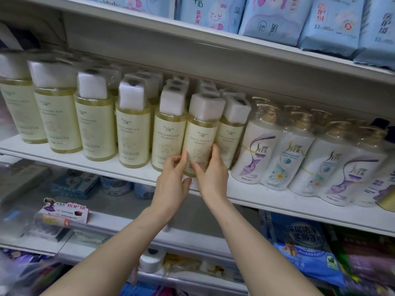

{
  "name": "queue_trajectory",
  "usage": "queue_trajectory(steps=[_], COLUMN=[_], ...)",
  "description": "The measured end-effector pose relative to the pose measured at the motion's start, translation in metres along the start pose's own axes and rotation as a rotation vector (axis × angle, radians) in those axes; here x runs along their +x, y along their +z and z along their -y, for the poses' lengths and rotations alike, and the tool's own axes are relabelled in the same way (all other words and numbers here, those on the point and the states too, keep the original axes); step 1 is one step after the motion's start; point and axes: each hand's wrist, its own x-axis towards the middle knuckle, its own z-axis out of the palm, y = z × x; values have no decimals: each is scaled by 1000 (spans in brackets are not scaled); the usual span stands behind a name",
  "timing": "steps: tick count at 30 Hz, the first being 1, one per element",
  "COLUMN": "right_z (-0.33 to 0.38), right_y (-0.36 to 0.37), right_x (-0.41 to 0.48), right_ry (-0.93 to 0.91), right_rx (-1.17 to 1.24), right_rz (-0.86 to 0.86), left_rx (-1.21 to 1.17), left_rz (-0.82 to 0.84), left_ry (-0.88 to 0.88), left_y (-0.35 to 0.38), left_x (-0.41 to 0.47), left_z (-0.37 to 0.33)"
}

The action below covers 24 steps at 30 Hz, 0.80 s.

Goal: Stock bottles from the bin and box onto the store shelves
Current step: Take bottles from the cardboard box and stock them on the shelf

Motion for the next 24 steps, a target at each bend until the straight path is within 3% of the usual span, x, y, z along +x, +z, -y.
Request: queue_trajectory(steps=[7,15,24], right_z=[-2,-14,-61], right_y=[-4,-21,-76], right_x=[-4,-13,-87], right_ry=[-1,-37,-94], right_rx=[35,-12,96], right_rz=[0,185,193], left_rx=[-30,-48,-38], left_rz=[-60,-54,-187], left_ry=[-21,-83,-88], left_y=[2,5,37], left_x=[-6,-21,-100], left_z=[-5,-20,-50])
